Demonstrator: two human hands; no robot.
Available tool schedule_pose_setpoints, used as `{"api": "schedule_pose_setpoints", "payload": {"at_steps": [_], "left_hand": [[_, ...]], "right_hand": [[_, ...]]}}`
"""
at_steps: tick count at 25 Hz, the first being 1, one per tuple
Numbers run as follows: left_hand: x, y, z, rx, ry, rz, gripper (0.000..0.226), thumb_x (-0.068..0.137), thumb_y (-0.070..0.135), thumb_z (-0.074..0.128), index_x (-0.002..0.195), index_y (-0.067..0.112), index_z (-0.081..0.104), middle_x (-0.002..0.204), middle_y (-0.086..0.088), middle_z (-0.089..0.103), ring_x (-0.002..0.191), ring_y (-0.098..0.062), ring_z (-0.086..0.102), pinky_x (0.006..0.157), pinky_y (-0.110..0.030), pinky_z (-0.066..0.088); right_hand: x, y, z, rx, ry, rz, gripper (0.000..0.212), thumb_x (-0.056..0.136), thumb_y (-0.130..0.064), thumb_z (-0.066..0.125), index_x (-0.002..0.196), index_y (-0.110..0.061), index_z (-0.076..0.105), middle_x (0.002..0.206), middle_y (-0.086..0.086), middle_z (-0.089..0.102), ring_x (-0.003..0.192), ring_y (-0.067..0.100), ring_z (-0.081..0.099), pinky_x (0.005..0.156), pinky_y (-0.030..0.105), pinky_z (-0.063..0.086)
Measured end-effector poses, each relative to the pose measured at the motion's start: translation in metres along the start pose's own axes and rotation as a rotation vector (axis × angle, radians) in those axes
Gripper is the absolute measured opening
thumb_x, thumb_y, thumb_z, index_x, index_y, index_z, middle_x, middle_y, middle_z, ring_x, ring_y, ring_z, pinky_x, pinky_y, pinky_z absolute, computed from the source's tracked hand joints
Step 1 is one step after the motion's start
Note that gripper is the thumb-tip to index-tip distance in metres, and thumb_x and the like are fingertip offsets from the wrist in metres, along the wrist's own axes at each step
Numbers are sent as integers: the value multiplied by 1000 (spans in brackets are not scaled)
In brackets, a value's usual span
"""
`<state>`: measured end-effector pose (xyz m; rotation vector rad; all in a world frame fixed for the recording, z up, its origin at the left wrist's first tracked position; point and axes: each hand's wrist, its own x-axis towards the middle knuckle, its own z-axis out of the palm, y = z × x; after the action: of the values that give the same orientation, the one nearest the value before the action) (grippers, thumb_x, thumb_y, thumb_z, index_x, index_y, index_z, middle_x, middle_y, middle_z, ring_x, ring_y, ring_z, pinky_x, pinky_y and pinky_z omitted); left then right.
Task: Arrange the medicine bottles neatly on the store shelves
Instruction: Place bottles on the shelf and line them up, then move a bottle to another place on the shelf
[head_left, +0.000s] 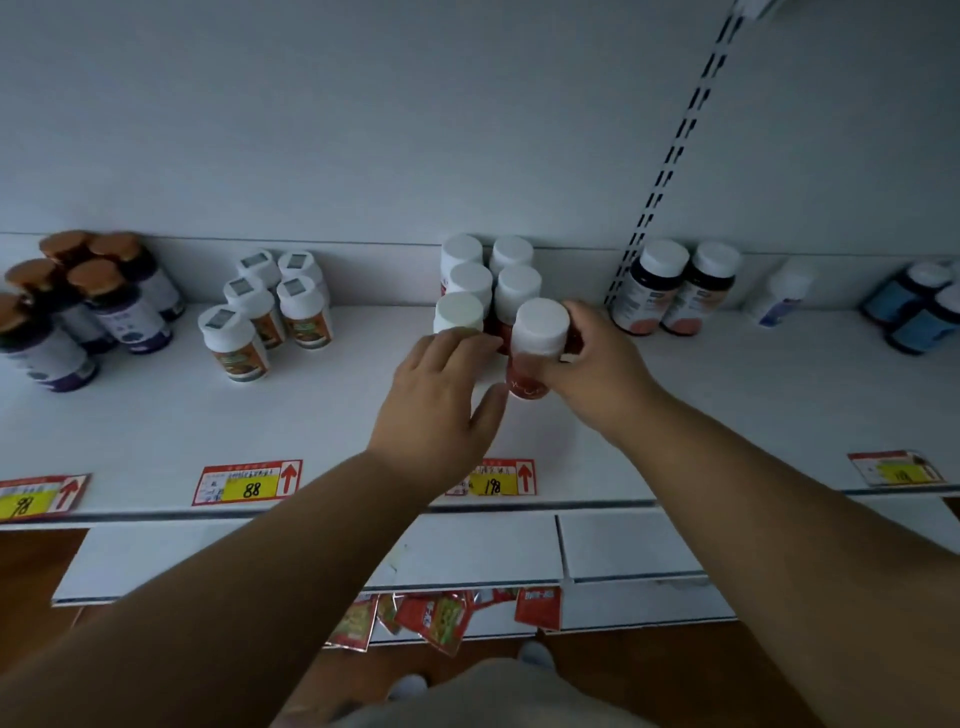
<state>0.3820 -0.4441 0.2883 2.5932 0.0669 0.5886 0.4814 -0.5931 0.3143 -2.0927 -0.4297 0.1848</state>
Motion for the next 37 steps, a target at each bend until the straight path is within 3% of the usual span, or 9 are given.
{"api": "schedule_pose_setpoints", "payload": {"at_steps": [4,7,12,18,21,25,30,33,37], "left_hand": [[13,-13,13,175,70,8,47,91,30,55,134,12,53,141,-10,50,132,-30,41,110,-46,35],[19,-14,16,162,52,-18,49,89,20,61,136,11,52,141,-10,51,133,-30,43,110,-48,38],[24,-15,13,166,8,-32,53,87,19,61,138,10,50,141,-10,52,132,-30,44,108,-50,40],[16,-23,1,126,35,42,56,87,21,62,140,10,46,145,-13,45,135,-34,37,113,-48,31],[4,-15,-4,90,68,162,53,84,21,60,135,7,51,140,-16,49,129,-36,41,110,-49,34],[-23,19,-8,36,-18,273,53,85,23,61,135,11,49,137,-12,51,126,-32,46,105,-45,38],[-46,86,3,9,-73,437,54,85,24,56,137,11,48,131,-10,55,119,-30,52,98,-46,44],[-65,137,34,26,-124,440,49,83,21,57,131,14,55,131,-9,55,118,-31,52,95,-46,44],[-105,223,97,-1,-280,395,48,87,29,54,133,19,53,131,-4,54,117,-29,53,97,-45,44]], "right_hand": [[23,16,12,-61,-37,-8,50,74,-27,85,116,-23,58,110,-9,63,100,12,60,77,28,48],[31,21,20,-85,-11,-30,51,77,-28,83,119,-23,54,111,-9,61,100,12,59,77,26,44],[33,18,30,-153,29,-60,52,80,-29,80,122,-20,52,115,-7,60,100,9,55,69,12,35],[10,10,31,-226,101,2,64,78,-38,80,128,-16,47,123,3,54,108,17,55,85,32,49],[-23,3,16,-385,174,-49,60,82,-35,76,131,-12,49,125,9,52,113,24,52,93,37,47],[-83,-4,-15,-534,265,-134,55,81,-34,75,128,-12,54,134,12,45,117,30,51,96,45,47],[-153,8,-74,-603,325,-122,50,89,-30,68,132,-12,52,122,6,59,111,25,53,91,45,48],[-195,35,-112,-638,377,-180,43,85,-30,70,122,-10,60,117,8,61,108,26,54,88,42,49],[-263,104,-184,-655,347,-81,42,84,-32,70,120,-13,59,117,6,56,104,24,53,83,42,50]]}}
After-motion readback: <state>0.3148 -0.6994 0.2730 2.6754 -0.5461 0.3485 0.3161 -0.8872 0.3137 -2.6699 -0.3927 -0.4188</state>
